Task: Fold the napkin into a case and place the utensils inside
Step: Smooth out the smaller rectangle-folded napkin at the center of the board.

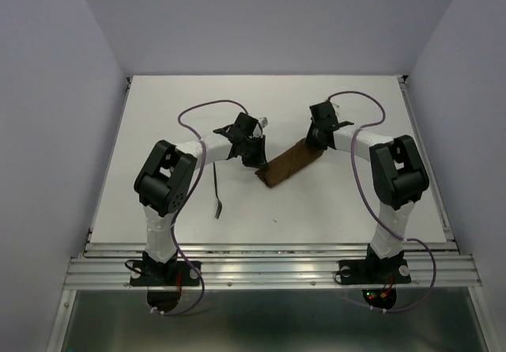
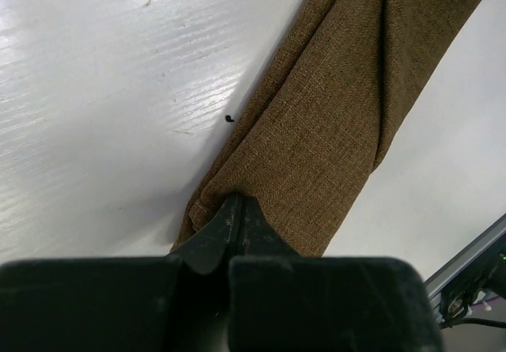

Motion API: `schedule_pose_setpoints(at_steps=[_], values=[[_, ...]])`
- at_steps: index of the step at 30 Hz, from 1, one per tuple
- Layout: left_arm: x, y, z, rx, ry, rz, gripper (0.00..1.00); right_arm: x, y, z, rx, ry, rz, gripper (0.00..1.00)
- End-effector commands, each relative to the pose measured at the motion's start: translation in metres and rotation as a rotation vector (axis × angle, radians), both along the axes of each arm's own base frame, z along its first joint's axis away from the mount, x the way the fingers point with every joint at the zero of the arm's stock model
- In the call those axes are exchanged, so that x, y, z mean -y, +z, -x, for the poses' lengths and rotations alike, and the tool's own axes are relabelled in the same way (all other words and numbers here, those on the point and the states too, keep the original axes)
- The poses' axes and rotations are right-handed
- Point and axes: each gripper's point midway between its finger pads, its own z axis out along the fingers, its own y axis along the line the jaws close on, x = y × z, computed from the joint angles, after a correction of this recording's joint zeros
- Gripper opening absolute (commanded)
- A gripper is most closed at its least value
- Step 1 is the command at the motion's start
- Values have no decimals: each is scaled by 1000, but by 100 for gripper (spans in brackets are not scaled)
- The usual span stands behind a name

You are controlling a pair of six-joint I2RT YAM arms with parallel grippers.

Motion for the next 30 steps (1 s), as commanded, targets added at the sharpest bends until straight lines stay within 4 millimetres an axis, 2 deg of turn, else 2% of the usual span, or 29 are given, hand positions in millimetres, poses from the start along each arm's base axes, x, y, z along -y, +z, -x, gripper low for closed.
schedule_pose_setpoints(at_steps=[1,2,5,6,8,9,11,12,13,14,15,16,17,18,19,20,22,23,26,27,29,30], values=[[5,41,-18,97,-2,-10,1,11,3,8,-36,35,55,13],[2,50,-24,124,7,-31,3,8,19,5,-8,42,38,16],[-5,72,-28,168,23,-56,8,3,49,1,45,60,10,23],[-8,80,-33,195,35,-69,10,3,68,1,84,64,0,30],[-12,93,-35,221,50,-76,12,3,87,2,124,74,-6,37],[-15,97,-35,226,58,-85,12,3,102,4,154,86,-17,40],[-16,103,-33,233,58,-82,12,2,112,9,170,97,-30,40],[-14,104,-29,223,43,-63,10,-1,110,15,159,114,-47,37],[-11,107,-26,217,35,-42,8,-3,117,18,172,124,-68,32],[-5,104,-17,199,10,-20,4,-11,118,24,167,152,-111,19],[-2,102,-12,190,-1,-10,0,-16,111,31,151,162,-145,15],[1,102,-8,180,-7,3,0,-32,117,36,173,208,-195,11],[5,103,-6,178,-5,30,0,-46,116,44,162,250,-240,9],[8,95,4,146,-25,47,0,-61,109,53,147,276,-264,6],[9,93,6,138,-23,56,0,-63,110,53,143,273,-275,5],[8,91,7,131,-15,56,0,-78,101,61,119,308,-287,4],[0,84,7,123,18,30,0,-92,92,66,97,324,-301,3],[-8,80,6,119,42,3,0,-102,80,74,68,344,-307,3],[-22,89,0,144,81,-7,0,-116,62,83,34,364,-310,3],[-29,90,-1,150,100,-22,0,-117,45,88,-3,362,-297,3],[-45,100,-8,175,131,-35,0,-118,27,90,-38,357,-275,3],[-56,105,-14,197,154,-52,0,-114,9,93,-79,345,-249,3]])
